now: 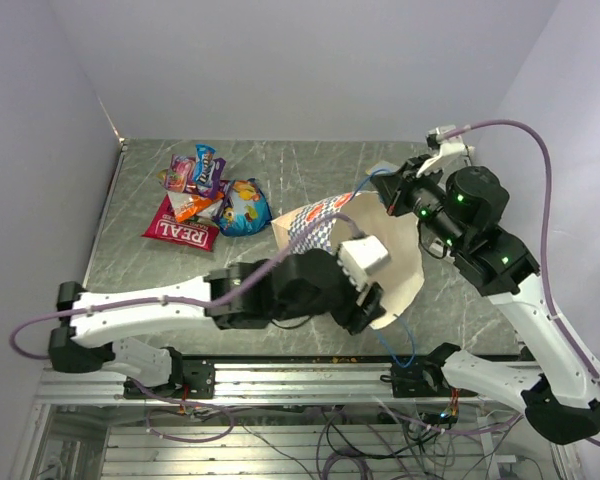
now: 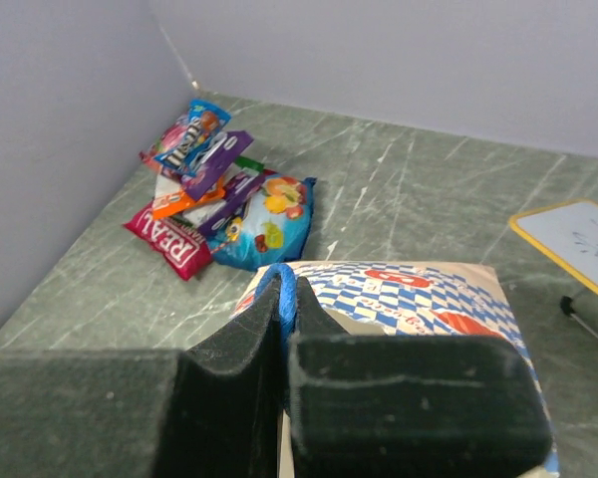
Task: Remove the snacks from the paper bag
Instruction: Take out the snack from the paper bag.
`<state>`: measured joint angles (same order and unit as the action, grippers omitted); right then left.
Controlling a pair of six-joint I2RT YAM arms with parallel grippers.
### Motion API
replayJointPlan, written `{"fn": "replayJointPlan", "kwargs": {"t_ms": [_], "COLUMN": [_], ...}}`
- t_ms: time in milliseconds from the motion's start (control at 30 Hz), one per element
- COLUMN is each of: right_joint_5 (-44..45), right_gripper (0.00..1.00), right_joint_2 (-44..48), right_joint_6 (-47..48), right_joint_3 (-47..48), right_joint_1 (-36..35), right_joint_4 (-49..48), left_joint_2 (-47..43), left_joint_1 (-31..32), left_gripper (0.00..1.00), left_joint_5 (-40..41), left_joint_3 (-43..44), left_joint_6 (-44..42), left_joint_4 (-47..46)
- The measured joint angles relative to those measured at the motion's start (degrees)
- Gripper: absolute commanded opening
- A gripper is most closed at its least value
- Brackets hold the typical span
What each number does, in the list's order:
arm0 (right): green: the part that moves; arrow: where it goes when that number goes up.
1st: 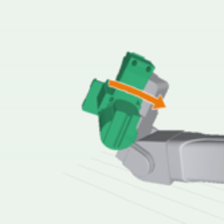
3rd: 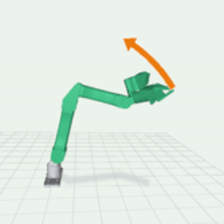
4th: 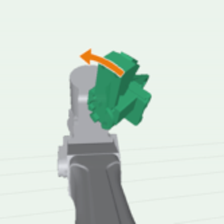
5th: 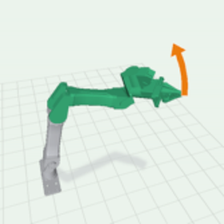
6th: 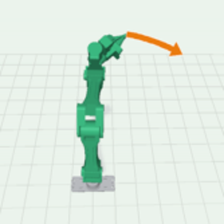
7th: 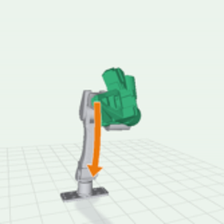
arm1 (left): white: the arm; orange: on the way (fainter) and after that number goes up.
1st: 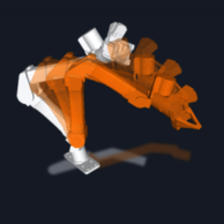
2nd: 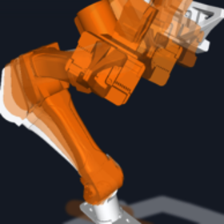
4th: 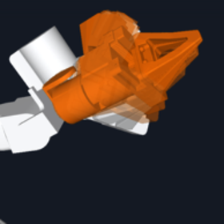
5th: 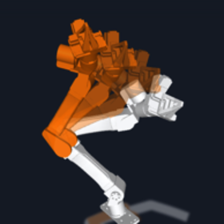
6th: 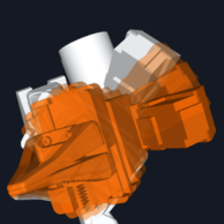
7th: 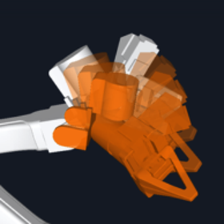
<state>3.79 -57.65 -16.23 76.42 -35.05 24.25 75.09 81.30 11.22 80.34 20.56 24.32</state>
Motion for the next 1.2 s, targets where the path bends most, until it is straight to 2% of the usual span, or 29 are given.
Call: {"fn": "replayJointPlan", "kwargs": {"t_ms": [100, 233, 533, 800, 1000, 1200], "right_joint_5": [2.60, 3.04, 2.93, 4.57, 1.55, -3.43], "right_gripper": [0.00, 0.00, 0.00, 0.00, 0.00, 0.00], "right_joint_2": [0.96, 0.92, 3.26, 6.21, 8.76, 6.69], "right_joint_6": [0.04, -0.52, -3.39, -2.56, -1.88, -1.75], "right_joint_3": [0.70, 1.99, 0.04, 0.26, -2.62, -2.95], "right_joint_1": [0.00, 0.00, 0.00, 0.00, 0.00, 0.00], "right_joint_4": [0.61, 0.76, 4.15, 6.71, 5.09, 3.87], "left_joint_2": [5.07, 9.40, 20.37, 18.71, 16.90, 16.72], "left_joint_1": [2.82, 3.17, -1.44, -8.87, -17.84, -21.97], "left_gripper": [0.65, 0.65, 0.63, 0.64, 0.65, 0.78], "left_joint_5": [2.23, 4.17, 6.56, 7.21, 7.28, 6.19], "left_joint_3": [3.23, 3.61, 3.06, -4.17, -7.13, -7.23], "left_joint_6": [-2.78, -5.79, -9.11, -11.41, -14.71, -17.14], "left_joint_4": [-0.11, -1.36, -2.08, -0.37, 0.37, 0.07]}}
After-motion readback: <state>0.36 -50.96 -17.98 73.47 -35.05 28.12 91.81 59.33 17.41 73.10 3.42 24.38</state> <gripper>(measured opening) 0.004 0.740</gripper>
